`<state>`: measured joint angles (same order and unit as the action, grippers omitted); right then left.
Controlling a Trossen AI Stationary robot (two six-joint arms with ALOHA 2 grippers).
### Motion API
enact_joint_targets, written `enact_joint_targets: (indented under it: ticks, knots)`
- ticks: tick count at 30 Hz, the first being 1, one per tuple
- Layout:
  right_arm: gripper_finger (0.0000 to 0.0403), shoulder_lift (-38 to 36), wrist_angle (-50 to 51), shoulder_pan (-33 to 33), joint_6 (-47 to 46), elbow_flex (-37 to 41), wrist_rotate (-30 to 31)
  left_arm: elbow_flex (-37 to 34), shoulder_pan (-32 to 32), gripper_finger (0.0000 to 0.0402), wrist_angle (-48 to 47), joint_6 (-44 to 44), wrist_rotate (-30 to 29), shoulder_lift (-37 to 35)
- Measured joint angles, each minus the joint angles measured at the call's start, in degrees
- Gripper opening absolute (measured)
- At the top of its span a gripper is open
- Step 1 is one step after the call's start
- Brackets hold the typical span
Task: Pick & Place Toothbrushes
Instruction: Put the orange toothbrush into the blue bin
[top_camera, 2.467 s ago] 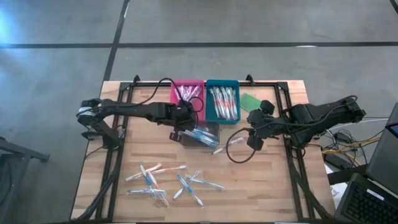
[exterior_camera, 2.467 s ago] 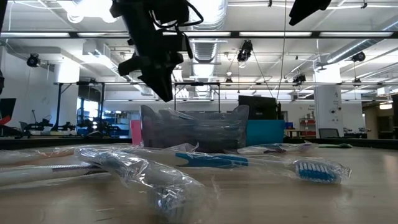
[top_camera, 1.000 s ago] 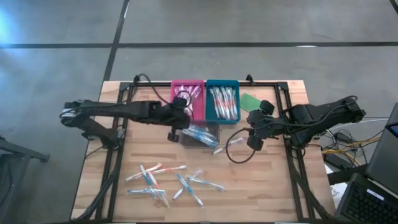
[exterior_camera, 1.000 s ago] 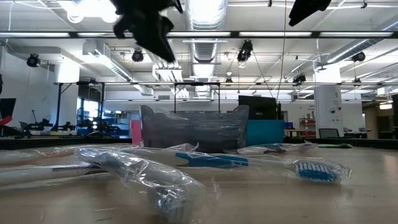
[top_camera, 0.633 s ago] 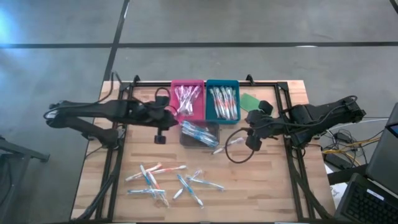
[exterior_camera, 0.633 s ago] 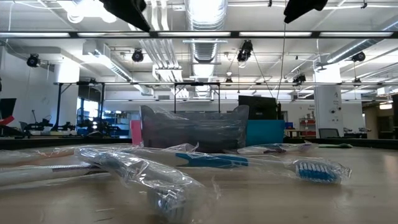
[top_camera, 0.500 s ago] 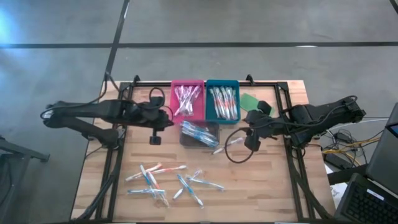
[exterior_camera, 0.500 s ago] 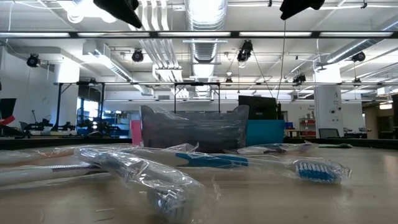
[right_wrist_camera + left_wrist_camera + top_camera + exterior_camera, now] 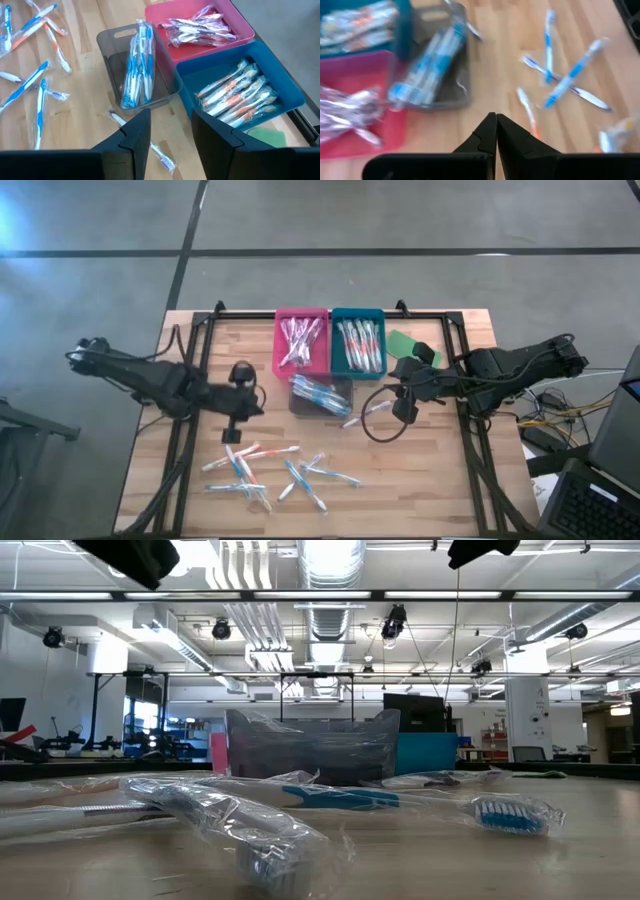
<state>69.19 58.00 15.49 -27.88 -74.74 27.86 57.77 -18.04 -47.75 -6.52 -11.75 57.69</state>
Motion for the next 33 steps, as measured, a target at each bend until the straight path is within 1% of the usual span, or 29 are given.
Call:
enact_joint_targets:
  ticks: [5,10,12,14,19,24,29,33]
  knots:
    - [0.0123,0.23,-0.09,0.00,-0.45,0.00,0.00,-2.75,-7.48,0.0012,0.33,-5.49,-0.72,1.34]
    - [0.0111,0.31,-0.09,0.00,-0.20,0.04,0.02,-4.84,-14.59,0.0009,0.98,-9.80,-5.02,3.69]
    - [0.0106,0.31,-0.11,0.00,-0.20,0.04,0.02,-5.73,-16.34,0.0009,2.90,-11.72,-5.39,5.08]
    - [0.0101,0.31,-0.11,-0.02,-0.17,0.04,0.03,-7.29,-17.45,0.0012,7.12,-12.75,-5.47,6.73]
    - [0.0089,0.31,-0.11,-0.02,0.00,0.04,0.07,-11.40,-18.19,0.0032,17.48,-12.39,-3.84,12.13]
    - [0.0078,0.31,-0.11,-0.02,0.00,0.04,0.13,-11.58,-17.82,0.0077,17.83,-14.96,-3.99,17.83]
    - [0.0072,0.31,-0.11,-0.02,0.00,0.04,0.13,-9.97,-17.06,0.0125,18.07,-19.70,-4.27,22.36]
    - [0.0078,0.31,-0.11,-0.02,-0.02,0.04,0.15,-9.70,-15.77,0.0143,18.08,-25.72,-4.86,25.33]
